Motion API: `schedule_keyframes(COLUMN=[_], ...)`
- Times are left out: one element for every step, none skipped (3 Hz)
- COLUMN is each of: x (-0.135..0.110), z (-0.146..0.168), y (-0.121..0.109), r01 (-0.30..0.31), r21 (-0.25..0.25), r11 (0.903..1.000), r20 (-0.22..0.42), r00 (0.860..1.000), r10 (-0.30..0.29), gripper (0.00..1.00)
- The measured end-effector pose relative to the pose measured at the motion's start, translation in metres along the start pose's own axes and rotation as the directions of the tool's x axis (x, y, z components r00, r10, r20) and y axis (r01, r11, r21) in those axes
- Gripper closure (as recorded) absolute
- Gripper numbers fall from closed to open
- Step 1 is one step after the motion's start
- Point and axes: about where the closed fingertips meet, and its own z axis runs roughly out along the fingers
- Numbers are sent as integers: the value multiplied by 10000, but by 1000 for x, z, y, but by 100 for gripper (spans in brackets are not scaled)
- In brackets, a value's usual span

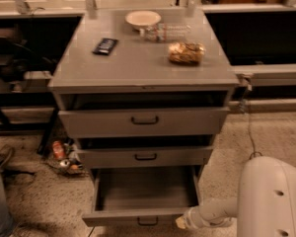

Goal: Close bottom drawer

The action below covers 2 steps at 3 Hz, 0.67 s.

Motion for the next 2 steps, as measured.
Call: schedule_keyframes(x=[-1, -24], z=[1, 12], y=[-1, -14], r01=[6, 73], r21=[-1, 12], r11=[10000, 10000], r20=[46, 661], r00=[10000, 9978], r10=[-6, -74], gripper=[100, 100])
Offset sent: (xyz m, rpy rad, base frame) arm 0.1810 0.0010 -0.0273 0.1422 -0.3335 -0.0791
